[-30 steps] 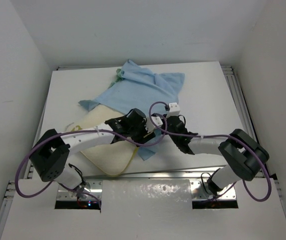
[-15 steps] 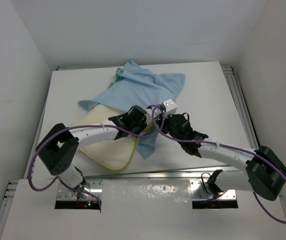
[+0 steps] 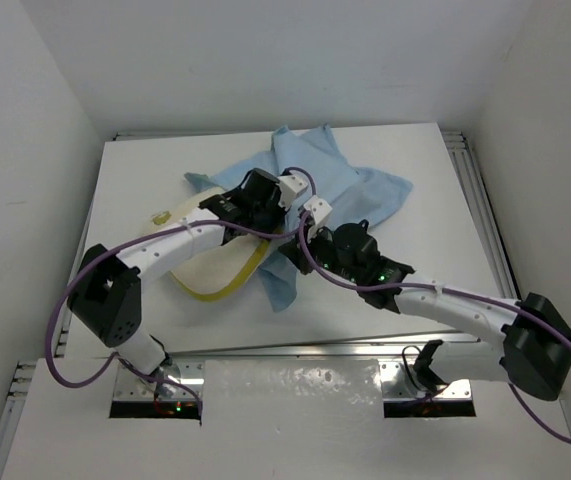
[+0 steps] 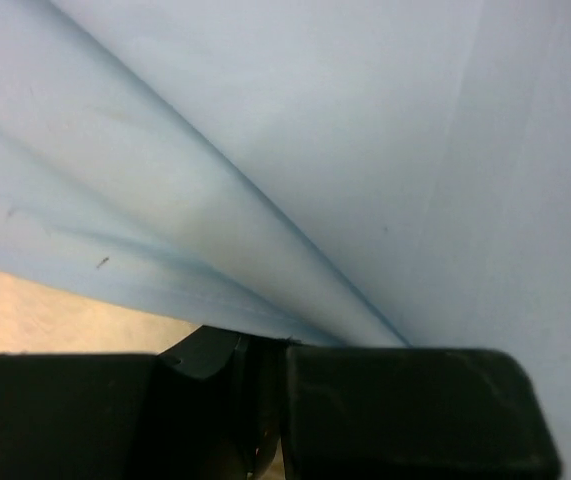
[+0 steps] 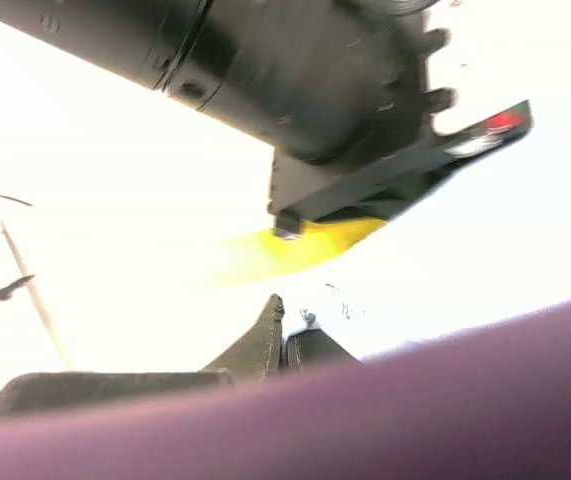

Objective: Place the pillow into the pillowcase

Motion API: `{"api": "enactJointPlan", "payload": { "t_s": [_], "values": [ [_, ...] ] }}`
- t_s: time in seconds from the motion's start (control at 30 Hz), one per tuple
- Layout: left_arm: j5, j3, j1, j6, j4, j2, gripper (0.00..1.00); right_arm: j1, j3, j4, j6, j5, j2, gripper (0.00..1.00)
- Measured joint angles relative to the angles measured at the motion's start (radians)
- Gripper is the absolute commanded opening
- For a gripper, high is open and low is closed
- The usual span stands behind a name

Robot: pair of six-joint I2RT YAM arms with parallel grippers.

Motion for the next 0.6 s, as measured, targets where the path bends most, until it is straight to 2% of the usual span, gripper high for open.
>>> {"api": "enactJointPlan", "payload": {
  "t_s": [0.1,0.17,0.2,0.27,0.3,0.33,0.4,0.57,0.6],
  "values": [
    [0.061,0.000,0.006,-0.022,-0.004,0.002,0.00,0.000,-0.016,0.065,0.059,-0.061,0.051,0.00],
    [0.100,0.000,0.012,-0.029,-0.002,0.008,0.31,-0.005,-0.036,0.096,0.101,-0.082,0.069,0.00],
    [0.119,0.000,0.012,-0.026,-0.002,0.013,0.53,-0.018,-0.055,0.114,0.129,-0.090,0.069,0.00],
    [0.161,0.000,0.011,-0.018,-0.012,0.024,0.65,-0.058,-0.105,0.150,0.187,-0.101,0.049,0.00],
    [0.174,0.000,0.011,-0.008,-0.023,0.025,0.93,-0.087,-0.136,0.156,0.220,-0.100,0.028,0.00],
    [0.185,0.003,0.011,0.011,-0.032,0.024,1.00,-0.124,-0.170,0.145,0.267,-0.084,0.002,0.00],
    [0.199,0.035,0.011,0.034,-0.051,0.018,1.00,-0.179,-0.213,0.100,0.295,-0.043,-0.036,0.00],
    [0.274,0.094,0.011,0.139,-0.126,-0.081,0.99,-0.188,-0.232,0.004,0.323,0.006,-0.051,0.00],
    [0.296,0.100,0.011,0.160,-0.152,-0.107,0.94,-0.188,-0.233,-0.003,0.327,0.010,-0.049,0.00]
  ]
}}
